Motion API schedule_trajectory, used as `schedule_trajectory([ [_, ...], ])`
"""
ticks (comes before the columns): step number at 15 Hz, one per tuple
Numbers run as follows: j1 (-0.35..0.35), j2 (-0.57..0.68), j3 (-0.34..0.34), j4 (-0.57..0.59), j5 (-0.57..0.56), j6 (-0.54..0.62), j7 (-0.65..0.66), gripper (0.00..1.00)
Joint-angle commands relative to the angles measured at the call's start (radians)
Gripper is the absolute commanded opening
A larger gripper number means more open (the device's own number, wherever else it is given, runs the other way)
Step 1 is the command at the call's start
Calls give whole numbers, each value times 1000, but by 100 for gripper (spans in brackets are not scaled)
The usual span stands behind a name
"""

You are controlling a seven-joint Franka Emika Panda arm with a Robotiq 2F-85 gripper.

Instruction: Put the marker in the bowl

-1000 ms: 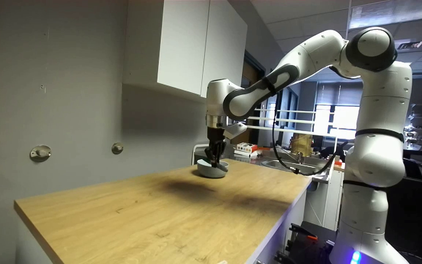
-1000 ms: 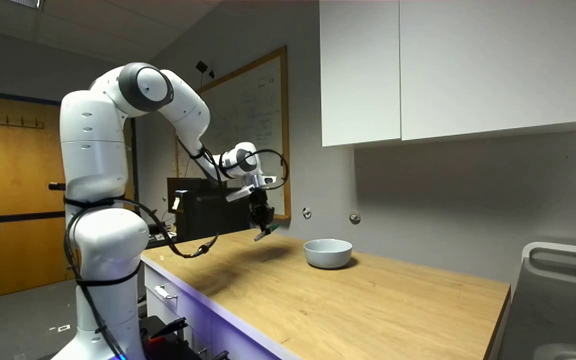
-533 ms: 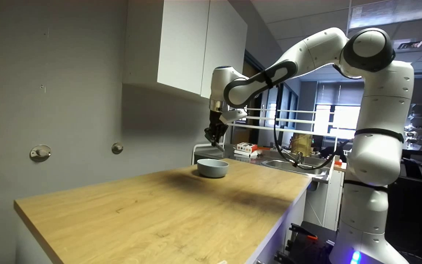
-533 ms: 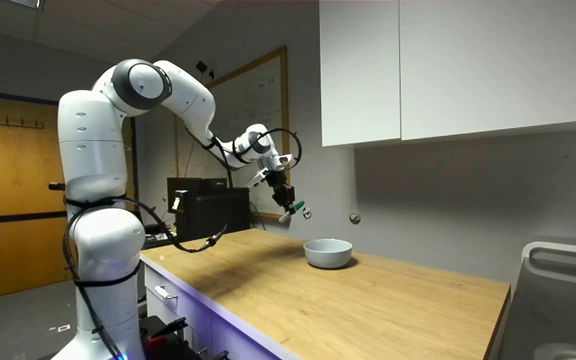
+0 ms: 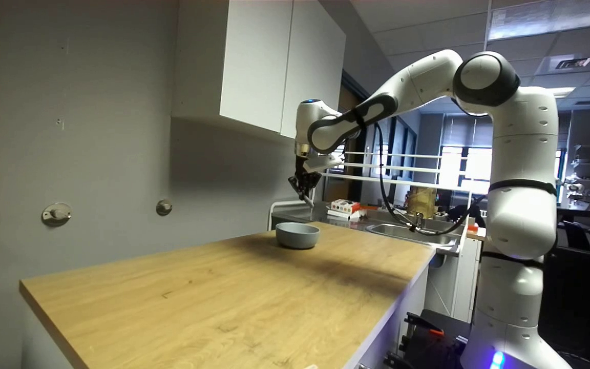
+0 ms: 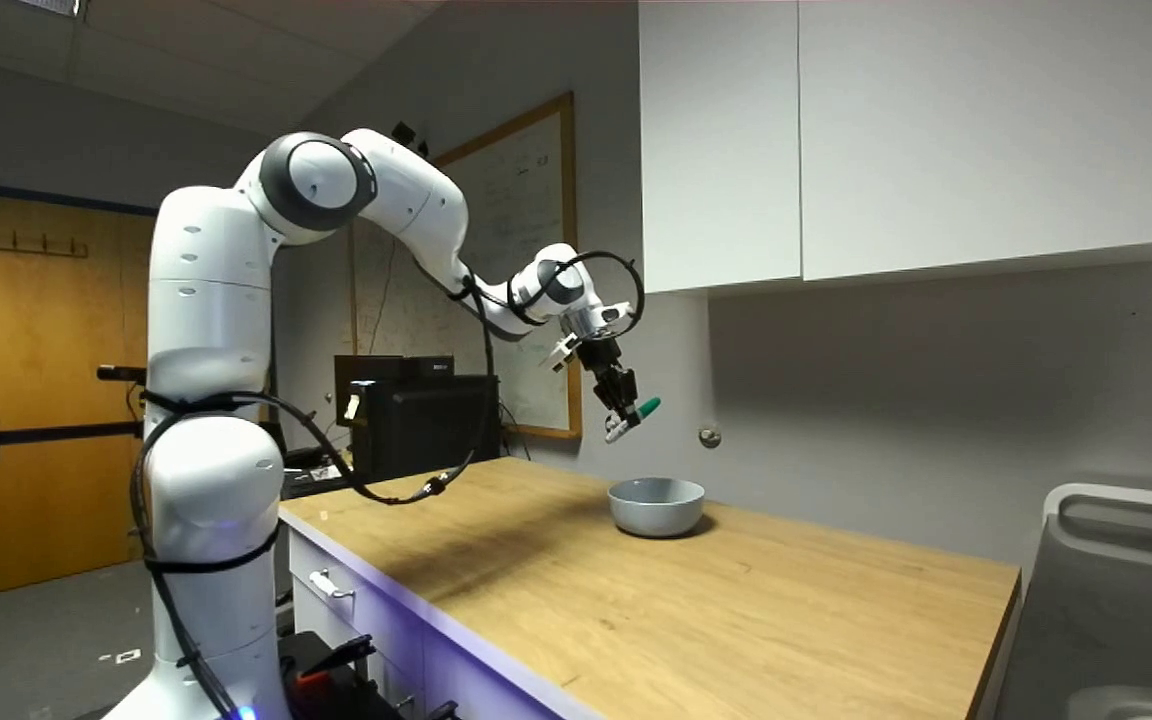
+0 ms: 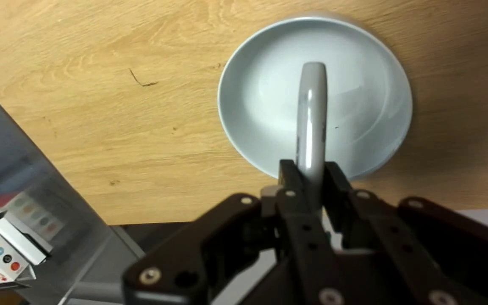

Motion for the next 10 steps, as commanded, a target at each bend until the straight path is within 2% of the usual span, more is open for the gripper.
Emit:
schedule_trajectory([
  [1, 17, 138, -27, 116, -6, -28, 34, 9],
  [8, 57, 344, -74, 244, 51, -43, 3, 10],
  [9, 62, 361, -79, 259, 61, -49, -1, 44],
  [10, 65, 371, -84, 269, 74, -55, -8, 45],
])
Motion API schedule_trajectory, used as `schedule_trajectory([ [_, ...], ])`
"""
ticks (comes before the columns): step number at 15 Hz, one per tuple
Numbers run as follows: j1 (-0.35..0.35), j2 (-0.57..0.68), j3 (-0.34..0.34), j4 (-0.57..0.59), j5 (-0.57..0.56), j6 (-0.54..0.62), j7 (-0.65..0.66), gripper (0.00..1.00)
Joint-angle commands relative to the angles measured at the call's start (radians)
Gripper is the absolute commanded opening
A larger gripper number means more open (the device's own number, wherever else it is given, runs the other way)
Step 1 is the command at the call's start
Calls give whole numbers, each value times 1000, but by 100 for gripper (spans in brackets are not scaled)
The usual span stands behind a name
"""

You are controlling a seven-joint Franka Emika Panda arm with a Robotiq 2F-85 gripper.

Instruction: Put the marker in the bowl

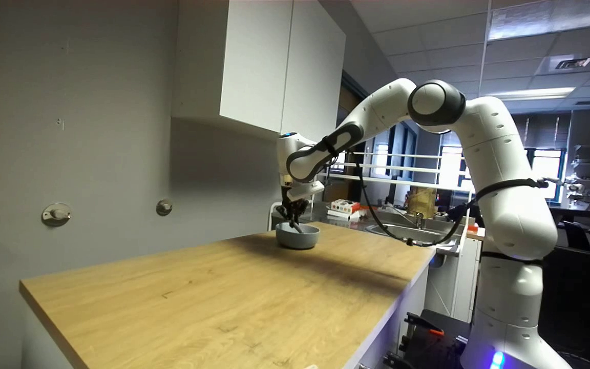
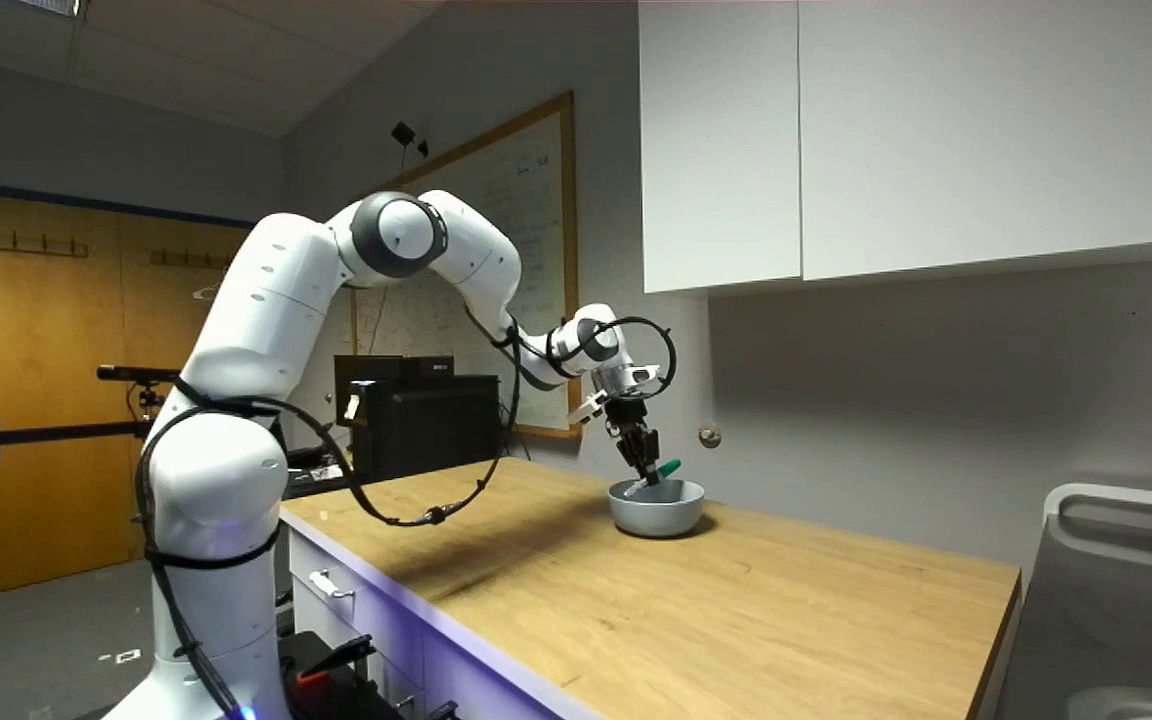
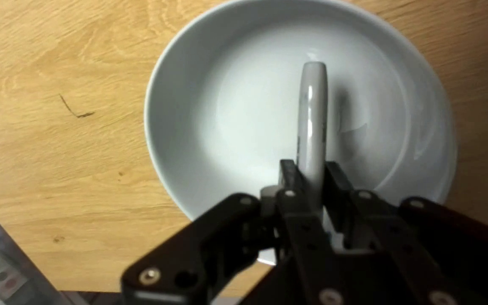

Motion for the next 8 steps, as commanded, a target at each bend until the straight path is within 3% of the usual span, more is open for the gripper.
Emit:
schedule_trajectory([
  [1, 31, 61, -31, 95, 55, -62, -23, 51],
  [8, 34, 21, -35, 84, 121, -142, -68, 100],
])
